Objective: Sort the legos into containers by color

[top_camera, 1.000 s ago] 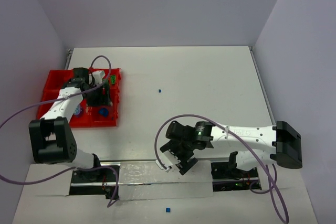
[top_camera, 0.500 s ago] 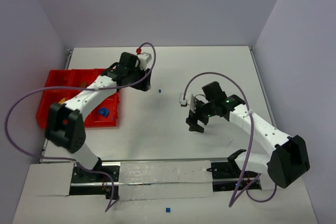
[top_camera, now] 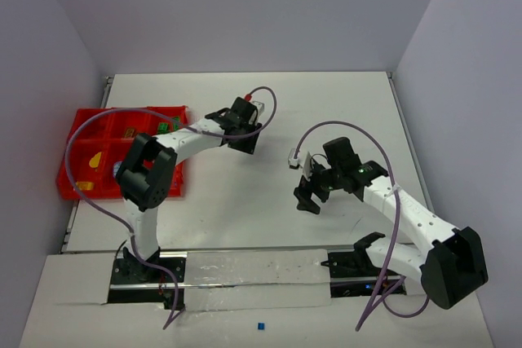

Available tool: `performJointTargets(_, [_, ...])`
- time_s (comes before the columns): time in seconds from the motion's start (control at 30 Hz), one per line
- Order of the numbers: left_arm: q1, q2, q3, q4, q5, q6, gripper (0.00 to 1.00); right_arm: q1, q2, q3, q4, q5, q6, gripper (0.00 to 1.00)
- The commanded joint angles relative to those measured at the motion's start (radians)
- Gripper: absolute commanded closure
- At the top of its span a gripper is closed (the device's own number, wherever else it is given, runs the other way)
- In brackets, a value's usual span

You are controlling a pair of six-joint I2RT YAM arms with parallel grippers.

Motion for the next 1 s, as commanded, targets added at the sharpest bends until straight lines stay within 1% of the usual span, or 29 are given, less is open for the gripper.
performJointTargets(0.0, [0.006, 0.076, 0.115, 0.027, -0.09, -0.073, 0.5, -0.002, -0.049, -0.012, 0.087, 0.029, 0.065, 0.07])
performJointTargets(0.3, [0.007, 0.187, 0.223, 0.009, -0.139, -0.081, 0.5, -0.009, -0.064, -0.019, 0.082, 0.034, 0.078, 0.06])
performJointTargets(0.4, [0.005, 0.211, 0.231, 0.019, -0.126, -0.085, 0.53, -0.01, -0.062, -0.019, 0.08, 0.037, 0.072, 0.06])
performJointTargets(0.5, [0.006, 0.235, 0.246, 0.008, -0.115, -0.093, 0.6, -0.01, -0.062, -0.023, 0.076, 0.037, 0.065, 0.06])
performJointTargets(0.53, [0.006, 0.242, 0.249, 0.005, -0.112, -0.095, 0.65, -0.01, -0.065, -0.024, 0.074, 0.04, 0.062, 0.06])
performJointTargets(0.6, [0.006, 0.245, 0.244, -0.002, -0.11, -0.099, 0.7, -0.012, -0.065, -0.026, 0.071, 0.043, 0.057, 0.06])
performJointTargets(0.77, [0.005, 0.25, 0.207, -0.006, -0.108, -0.1, 0.76, -0.01, -0.067, -0.032, 0.068, 0.04, 0.052, 0.06])
performJointTargets(0.8, [0.005, 0.254, 0.203, -0.012, -0.105, -0.097, 0.8, -0.011, -0.066, -0.032, 0.067, 0.038, 0.051, 0.06])
performJointTargets(0.87, [0.006, 0.25, 0.195, -0.012, -0.096, -0.088, 0.9, -0.012, -0.065, -0.029, 0.064, 0.034, 0.047, 0.06])
performJointTargets(0.9, [0.006, 0.234, 0.183, -0.007, -0.088, -0.08, 0.98, -0.011, -0.068, -0.026, 0.06, 0.03, 0.041, 0.06])
performJointTargets(0.97, [0.006, 0.181, 0.158, 0.01, -0.076, -0.051, 1.0, -0.01, -0.075, -0.017, 0.036, 0.019, 0.023, 0.06])
